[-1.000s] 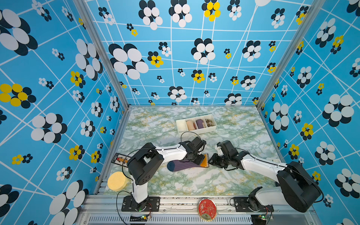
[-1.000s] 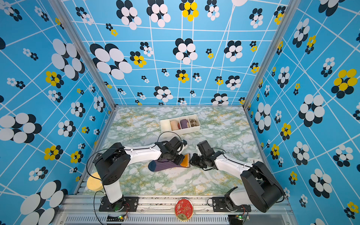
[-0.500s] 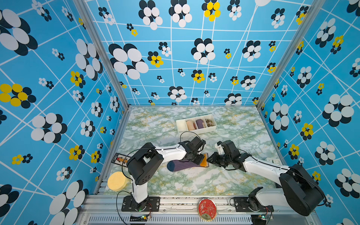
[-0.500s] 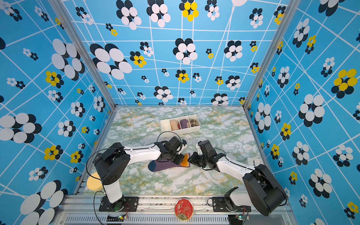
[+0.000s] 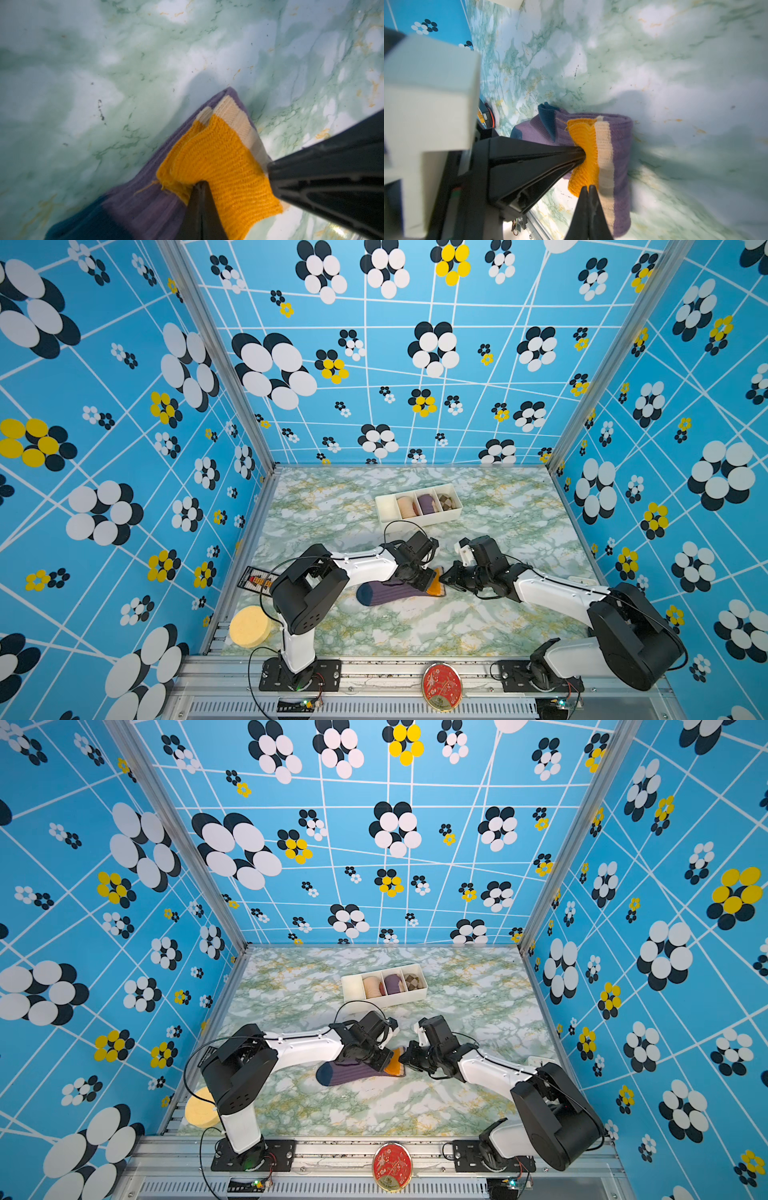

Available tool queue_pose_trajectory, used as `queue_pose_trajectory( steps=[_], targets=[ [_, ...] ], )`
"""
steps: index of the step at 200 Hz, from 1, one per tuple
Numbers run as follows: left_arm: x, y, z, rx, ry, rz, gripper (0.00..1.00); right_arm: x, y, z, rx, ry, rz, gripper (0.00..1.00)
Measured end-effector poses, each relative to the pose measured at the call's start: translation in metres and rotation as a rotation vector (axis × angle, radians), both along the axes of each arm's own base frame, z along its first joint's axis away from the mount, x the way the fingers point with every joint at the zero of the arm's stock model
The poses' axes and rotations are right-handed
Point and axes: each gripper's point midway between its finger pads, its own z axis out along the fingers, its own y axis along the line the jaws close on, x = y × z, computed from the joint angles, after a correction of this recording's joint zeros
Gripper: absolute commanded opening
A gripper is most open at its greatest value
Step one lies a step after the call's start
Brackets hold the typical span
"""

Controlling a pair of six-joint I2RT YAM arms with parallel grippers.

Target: Roll the socks

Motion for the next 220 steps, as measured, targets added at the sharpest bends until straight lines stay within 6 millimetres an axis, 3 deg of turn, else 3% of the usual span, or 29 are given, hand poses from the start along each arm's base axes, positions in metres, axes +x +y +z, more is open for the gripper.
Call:
queue_pose_trajectory(
  steps=[73, 105, 137, 165, 220],
  targets=[
    [0.000, 0.000, 0.000, -0.003, 0.004, 0.000, 0.02, -0.004, -0.001, -0.029, -0.040, 0.078, 0.001, 0.00],
    [0.001, 0.001, 0.000, -0.003, 0.004, 0.002, 0.02, 0.002, 0.002, -0.030, -0.043, 0.084, 0.001, 0.00],
    [0.002, 0.002, 0.000, -0.003, 0.004, 0.005, 0.02, 0.003, 0.003, -0.030, -0.041, 0.083, 0.003, 0.06],
    [0.002, 0.002, 0.000, -0.004, 0.005, 0.005, 0.02, 0.002, 0.002, -0.022, -0.039, 0.065, 0.012, 0.16],
    [0.002, 0.001, 0.000, -0.005, 0.006, 0.004, 0.02, -0.002, -0.005, 0.012, -0.036, -0.016, 0.013, 0.24]
  ],
)
